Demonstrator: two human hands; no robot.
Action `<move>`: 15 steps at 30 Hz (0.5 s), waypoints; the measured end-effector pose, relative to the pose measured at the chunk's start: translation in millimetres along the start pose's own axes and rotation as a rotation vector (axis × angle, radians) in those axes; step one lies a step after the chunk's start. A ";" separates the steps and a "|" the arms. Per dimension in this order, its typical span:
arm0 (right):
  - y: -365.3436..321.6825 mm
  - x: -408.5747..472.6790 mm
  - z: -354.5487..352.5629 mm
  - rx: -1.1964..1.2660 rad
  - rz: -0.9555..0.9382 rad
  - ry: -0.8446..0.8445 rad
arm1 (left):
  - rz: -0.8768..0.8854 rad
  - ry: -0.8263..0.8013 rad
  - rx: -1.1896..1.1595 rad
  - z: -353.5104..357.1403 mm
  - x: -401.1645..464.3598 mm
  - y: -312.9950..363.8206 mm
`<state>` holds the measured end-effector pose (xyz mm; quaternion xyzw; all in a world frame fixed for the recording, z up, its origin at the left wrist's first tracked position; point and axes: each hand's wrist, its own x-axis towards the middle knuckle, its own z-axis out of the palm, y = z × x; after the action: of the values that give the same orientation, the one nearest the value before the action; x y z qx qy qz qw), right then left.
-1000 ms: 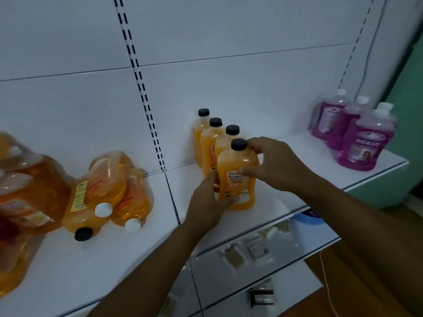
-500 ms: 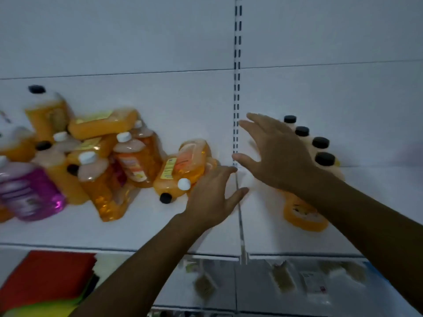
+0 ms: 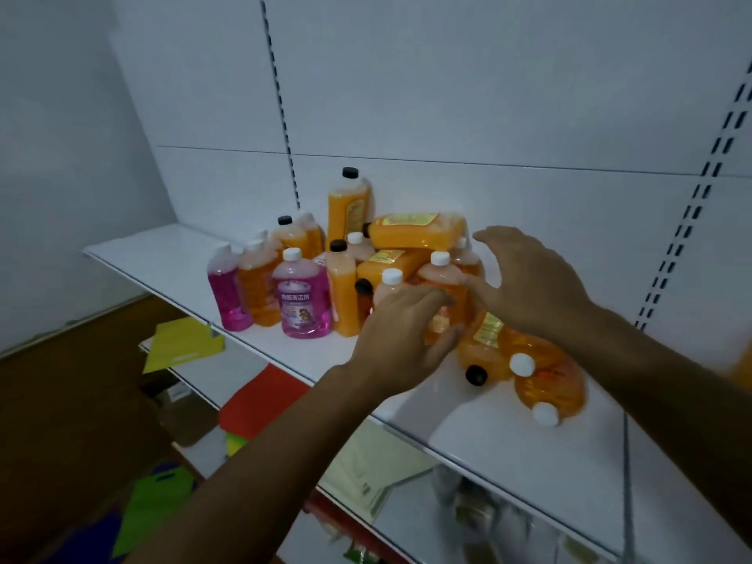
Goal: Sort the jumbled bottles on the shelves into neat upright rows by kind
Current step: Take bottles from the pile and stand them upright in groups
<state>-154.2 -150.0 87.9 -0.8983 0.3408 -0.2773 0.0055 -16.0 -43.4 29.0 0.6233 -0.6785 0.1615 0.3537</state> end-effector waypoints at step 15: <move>-20.2 94.7 60.5 0.086 0.246 0.002 | -0.214 -0.136 0.034 -25.3 94.9 -146.8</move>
<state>-53.4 -203.6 87.6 -0.8483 0.4361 -0.2900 0.0776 134.7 -121.2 78.8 0.7076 -0.6276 0.0918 0.3115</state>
